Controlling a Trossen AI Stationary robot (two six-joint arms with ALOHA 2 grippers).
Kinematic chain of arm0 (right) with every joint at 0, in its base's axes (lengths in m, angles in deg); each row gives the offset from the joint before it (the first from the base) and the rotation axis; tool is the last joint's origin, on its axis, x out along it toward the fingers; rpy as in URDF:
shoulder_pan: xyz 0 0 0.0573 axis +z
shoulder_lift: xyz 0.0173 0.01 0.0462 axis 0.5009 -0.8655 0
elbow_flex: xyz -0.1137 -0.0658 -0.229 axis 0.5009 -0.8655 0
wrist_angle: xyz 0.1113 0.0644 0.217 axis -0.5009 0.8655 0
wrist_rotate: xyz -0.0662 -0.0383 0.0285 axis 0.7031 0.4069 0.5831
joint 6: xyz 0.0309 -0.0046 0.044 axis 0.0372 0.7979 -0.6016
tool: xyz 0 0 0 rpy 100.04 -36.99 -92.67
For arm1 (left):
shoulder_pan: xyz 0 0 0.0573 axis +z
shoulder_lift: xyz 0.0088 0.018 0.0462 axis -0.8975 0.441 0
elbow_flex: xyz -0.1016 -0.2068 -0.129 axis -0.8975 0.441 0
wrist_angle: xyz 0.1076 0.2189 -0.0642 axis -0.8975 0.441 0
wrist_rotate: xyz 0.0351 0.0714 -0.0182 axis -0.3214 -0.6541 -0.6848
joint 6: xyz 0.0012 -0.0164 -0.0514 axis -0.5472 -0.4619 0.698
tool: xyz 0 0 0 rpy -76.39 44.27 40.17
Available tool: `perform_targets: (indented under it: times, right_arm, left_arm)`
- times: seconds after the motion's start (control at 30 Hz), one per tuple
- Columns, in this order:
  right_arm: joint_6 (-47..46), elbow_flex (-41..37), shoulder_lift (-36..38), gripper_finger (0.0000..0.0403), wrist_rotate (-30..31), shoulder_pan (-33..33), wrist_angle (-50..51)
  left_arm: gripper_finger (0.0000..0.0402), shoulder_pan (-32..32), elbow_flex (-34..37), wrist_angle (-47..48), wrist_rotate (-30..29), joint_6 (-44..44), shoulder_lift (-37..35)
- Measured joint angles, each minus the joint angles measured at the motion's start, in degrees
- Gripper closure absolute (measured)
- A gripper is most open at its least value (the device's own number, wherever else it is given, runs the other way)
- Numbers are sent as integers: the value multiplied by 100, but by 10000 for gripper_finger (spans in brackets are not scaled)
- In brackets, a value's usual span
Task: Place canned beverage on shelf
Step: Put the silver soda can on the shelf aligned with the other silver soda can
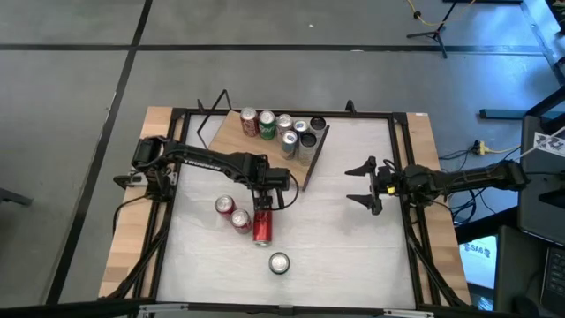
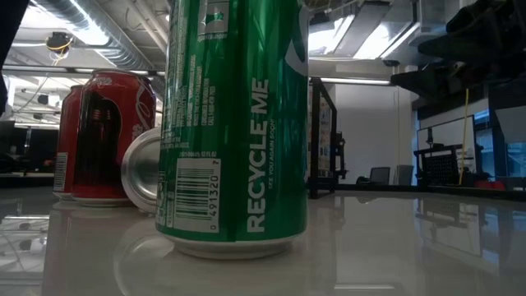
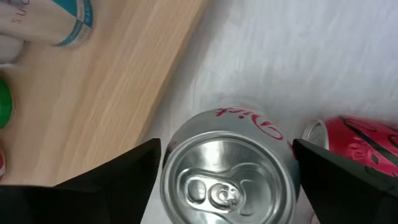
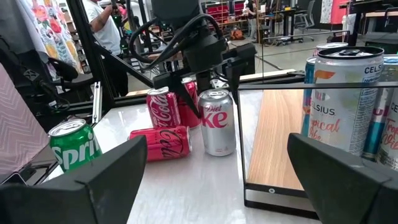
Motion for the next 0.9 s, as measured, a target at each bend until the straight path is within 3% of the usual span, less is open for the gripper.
perform_targets:
  times: [0.47, 0.73, 0.9]
  right_arm:
    - [2, 0, 0, 22, 0, 0, 1]
    - [2, 0, 0, 22, 0, 0, 2]
    - [2, 0, 0, 22, 2, 0, 15]
  left_arm:
    - [53, 9, -2, -7, 215, 185, 0]
    - [53, 9, -2, -7, 343, 1453, 0]
    - [53, -1, -2, -7, 337, 1666, 0]
